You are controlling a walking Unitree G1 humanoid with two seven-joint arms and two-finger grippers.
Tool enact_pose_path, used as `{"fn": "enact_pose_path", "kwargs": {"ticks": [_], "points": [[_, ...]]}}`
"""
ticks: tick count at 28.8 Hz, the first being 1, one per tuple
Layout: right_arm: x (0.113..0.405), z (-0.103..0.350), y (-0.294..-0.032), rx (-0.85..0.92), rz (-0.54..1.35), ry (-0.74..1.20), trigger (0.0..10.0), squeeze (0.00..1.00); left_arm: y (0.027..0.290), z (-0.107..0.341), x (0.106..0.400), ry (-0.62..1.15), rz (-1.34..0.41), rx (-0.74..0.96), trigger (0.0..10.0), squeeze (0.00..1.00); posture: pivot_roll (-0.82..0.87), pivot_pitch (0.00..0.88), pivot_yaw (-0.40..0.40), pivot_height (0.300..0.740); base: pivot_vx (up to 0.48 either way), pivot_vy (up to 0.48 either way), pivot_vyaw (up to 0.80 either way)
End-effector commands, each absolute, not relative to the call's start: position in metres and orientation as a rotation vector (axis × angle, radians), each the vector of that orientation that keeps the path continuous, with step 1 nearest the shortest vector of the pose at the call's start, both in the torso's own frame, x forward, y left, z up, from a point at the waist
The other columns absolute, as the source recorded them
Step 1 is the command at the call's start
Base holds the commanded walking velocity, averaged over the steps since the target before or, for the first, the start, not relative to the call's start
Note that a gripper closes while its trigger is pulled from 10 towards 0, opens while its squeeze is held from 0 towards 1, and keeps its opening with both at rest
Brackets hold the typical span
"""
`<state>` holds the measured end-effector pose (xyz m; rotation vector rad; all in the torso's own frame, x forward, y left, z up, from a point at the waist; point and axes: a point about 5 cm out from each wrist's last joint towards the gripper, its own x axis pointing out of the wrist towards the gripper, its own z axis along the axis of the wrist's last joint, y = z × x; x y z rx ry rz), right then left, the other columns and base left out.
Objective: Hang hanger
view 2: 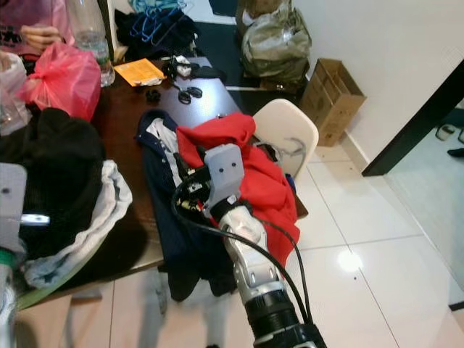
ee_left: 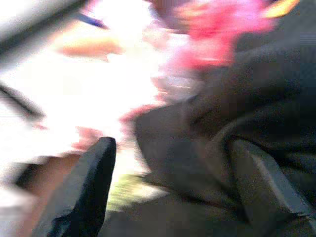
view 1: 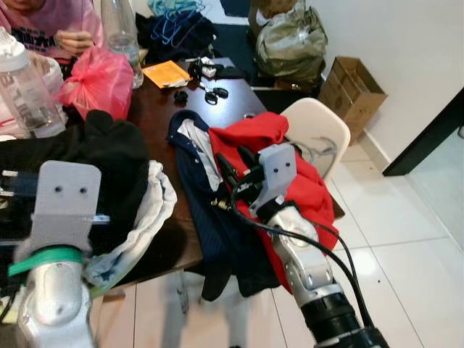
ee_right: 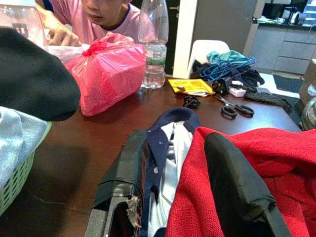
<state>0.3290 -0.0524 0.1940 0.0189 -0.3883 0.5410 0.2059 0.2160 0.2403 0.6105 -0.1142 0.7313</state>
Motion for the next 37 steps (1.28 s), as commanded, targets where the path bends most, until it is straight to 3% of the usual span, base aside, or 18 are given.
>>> {"fn": "enact_pose_path", "kwargs": {"ticks": [1,5,7,11,13,23,24,25,29,30,31,34,35,37], "points": [[0.329,0.192,-0.052,0.031,0.537,-0.385,10.0,0.00,0.223,0.240,0.203,-0.105,0.822,0.574,10.0,0.00,0.18,0.117,-0.049,0.740,0.000,0.000,0.00],[0.329,0.188,-0.056,0.029,0.522,-0.374,10.0,0.00,0.245,0.230,0.206,0.020,0.976,0.292,10.0,0.00,0.18,0.116,-0.046,0.740,0.000,0.000,0.00],[0.329,0.188,-0.056,0.029,0.522,-0.374,10.0,0.00,0.245,0.230,0.206,0.020,0.976,0.292,10.0,0.00,0.18,0.116,-0.046,0.740,0.000,0.000,0.00],[0.329,0.185,-0.052,0.030,0.529,-0.370,10.0,0.00,0.242,0.231,0.223,-0.016,0.936,0.024,10.0,0.00,0.19,0.112,-0.041,0.740,0.000,0.000,0.00],[0.329,0.186,-0.051,0.030,0.531,-0.371,10.0,0.00,0.240,0.232,0.225,-0.026,0.925,-0.012,10.0,0.00,0.19,0.111,-0.039,0.740,0.000,0.000,0.00],[0.330,0.184,-0.055,0.028,0.516,-0.371,10.0,0.00,0.228,0.234,0.220,0.003,0.868,-0.100,10.0,0.00,0.18,0.112,-0.035,0.740,0.000,0.000,0.00],[0.330,0.183,-0.056,0.023,0.514,-0.370,10.0,0.00,0.229,0.244,0.207,-0.091,0.840,0.057,10.0,0.00,0.19,0.114,-0.033,0.740,0.000,0.000,0.00],[0.331,0.183,-0.057,0.022,0.513,-0.370,10.0,0.00,0.229,0.245,0.203,-0.110,0.829,0.100,10.0,0.00,0.19,0.114,-0.033,0.740,0.000,0.000,0.00],[0.331,0.183,-0.055,0.026,0.517,-0.371,10.0,0.00,0.234,0.239,0.208,-0.062,0.819,0.089,10.0,0.00,0.20,0.109,-0.039,0.740,0.000,0.000,0.00],[0.331,0.184,-0.052,0.029,0.522,-0.373,10.0,0.00,0.238,0.233,0.216,-0.017,0.799,0.055,7.8,0.00,0.20,0.105,-0.041,0.740,0.000,0.000,0.00],[0.331,0.185,-0.050,0.032,0.528,-0.377,10.0,0.00,0.242,0.228,0.223,0.025,0.768,0.025,7.1,0.00,0.20,0.103,-0.041,0.740,0.000,0.000,0.00],[0.331,0.185,-0.049,0.034,0.532,-0.379,10.0,0.00,0.244,0.226,0.228,0.050,0.745,0.005,7.1,0.00,0.20,0.103,-0.041,0.740,0.000,0.000,0.00],[0.331,0.186,-0.049,0.034,0.532,-0.381,10.0,0.00,0.244,0.223,0.232,0.074,0.697,-0.009,10.0,0.00,0.20,0.098,-0.038,0.740,0.000,0.000,0.00],[0.331,0.187,-0.050,0.034,0.527,-0.385,10.0,0.00,0.244,0.219,0.237,0.125,0.613,-0.042,10.0,0.00,0.20,0.098,-0.037,0.740,0.000,0.000,0.00]]}}
